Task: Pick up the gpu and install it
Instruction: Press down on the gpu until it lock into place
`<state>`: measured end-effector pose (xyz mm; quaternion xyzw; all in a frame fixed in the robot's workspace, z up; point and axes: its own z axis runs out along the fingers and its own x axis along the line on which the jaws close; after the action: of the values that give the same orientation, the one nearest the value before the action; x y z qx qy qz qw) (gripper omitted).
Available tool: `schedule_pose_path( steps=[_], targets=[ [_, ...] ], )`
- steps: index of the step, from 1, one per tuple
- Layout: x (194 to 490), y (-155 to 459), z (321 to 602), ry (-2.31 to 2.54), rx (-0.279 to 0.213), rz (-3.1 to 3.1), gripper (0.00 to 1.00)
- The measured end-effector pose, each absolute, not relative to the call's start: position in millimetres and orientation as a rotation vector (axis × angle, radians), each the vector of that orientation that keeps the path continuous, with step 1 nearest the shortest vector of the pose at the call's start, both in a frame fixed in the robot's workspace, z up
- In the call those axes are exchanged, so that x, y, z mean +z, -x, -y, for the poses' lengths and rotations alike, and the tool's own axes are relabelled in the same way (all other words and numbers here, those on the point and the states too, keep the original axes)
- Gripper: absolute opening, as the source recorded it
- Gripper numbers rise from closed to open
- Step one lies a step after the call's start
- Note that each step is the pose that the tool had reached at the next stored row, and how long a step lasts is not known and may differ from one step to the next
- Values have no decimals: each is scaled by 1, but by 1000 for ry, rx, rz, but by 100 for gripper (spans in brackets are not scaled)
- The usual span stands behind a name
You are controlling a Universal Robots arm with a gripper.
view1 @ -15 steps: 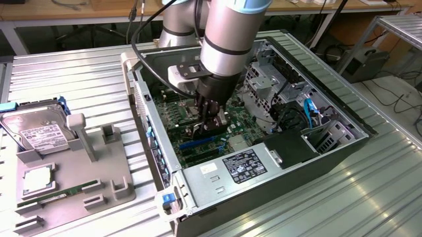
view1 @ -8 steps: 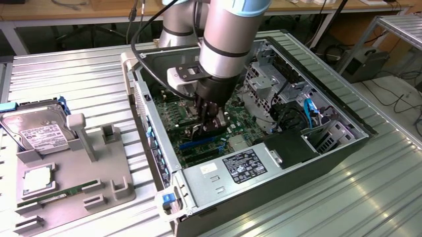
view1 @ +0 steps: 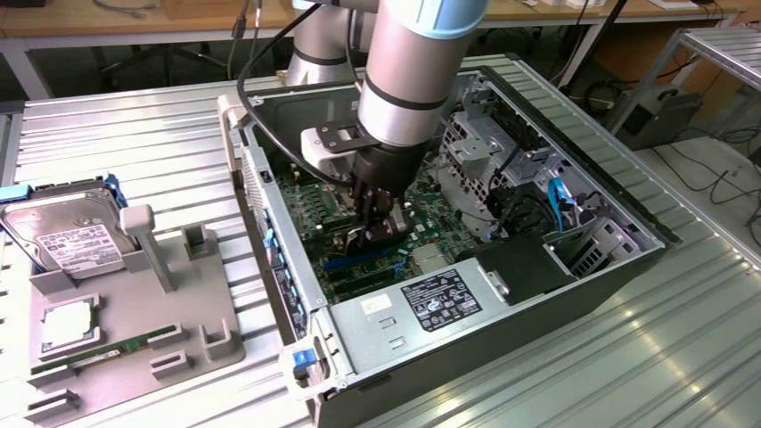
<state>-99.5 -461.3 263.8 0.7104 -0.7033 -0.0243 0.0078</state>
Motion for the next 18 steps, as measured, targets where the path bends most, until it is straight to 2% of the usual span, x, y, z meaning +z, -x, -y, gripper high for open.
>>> schedule_pose_path(
  steps=[18],
  targets=[
    [252, 99, 461, -2228, -77, 2193, 26]
  ],
)
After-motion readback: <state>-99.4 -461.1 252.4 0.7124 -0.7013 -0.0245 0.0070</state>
